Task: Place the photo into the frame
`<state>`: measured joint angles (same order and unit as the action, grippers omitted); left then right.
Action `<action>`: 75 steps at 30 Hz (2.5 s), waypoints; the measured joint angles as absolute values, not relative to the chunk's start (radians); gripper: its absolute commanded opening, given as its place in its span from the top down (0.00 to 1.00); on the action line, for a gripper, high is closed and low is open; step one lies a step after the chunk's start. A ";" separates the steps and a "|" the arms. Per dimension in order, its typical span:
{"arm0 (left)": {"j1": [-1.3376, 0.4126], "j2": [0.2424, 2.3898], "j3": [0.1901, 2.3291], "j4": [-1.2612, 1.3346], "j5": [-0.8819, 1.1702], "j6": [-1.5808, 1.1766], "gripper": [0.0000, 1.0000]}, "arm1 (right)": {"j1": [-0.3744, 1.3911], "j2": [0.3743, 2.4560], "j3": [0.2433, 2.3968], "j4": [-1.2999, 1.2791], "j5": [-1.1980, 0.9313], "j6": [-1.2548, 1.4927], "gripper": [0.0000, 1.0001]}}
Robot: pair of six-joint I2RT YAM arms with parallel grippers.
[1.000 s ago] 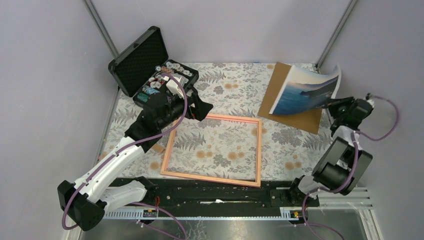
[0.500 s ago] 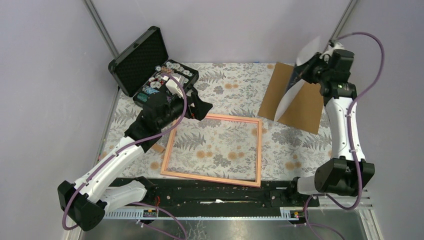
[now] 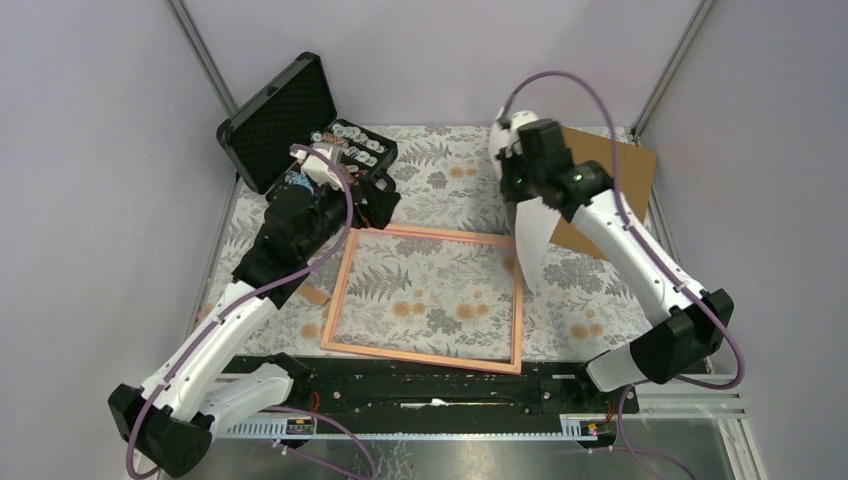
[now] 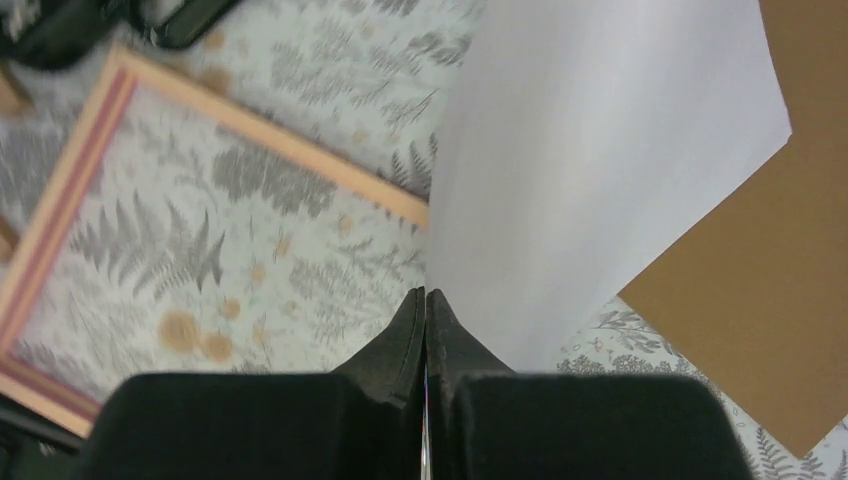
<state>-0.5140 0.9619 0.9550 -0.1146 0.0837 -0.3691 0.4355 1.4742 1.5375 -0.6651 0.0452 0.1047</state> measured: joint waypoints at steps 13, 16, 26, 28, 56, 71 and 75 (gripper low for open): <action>-0.371 0.866 0.952 -0.141 -0.237 -0.375 0.01 | 0.929 1.380 1.088 -0.448 0.033 -0.019 1.00; -0.362 0.866 0.939 -0.139 -0.236 -0.378 0.01 | 1.040 1.440 1.074 -0.403 0.014 -0.026 1.00; -0.361 0.850 0.886 -0.105 -0.223 -0.378 0.01 | 1.138 1.485 0.926 -0.315 0.045 -0.007 0.27; -0.361 0.850 0.886 -0.102 -0.217 -0.378 0.01 | 1.138 1.461 0.892 -0.298 0.063 0.020 0.10; -0.381 0.855 0.886 -0.094 -0.127 -0.394 0.01 | 0.251 0.899 0.516 -0.392 0.091 0.769 0.00; -0.402 0.854 0.886 -0.094 -0.118 -0.394 0.01 | -0.048 0.642 0.290 -0.344 -0.157 0.857 0.04; -0.408 0.853 0.886 -0.094 -0.118 -0.394 0.01 | -0.087 0.679 0.210 -0.241 -0.275 0.897 0.10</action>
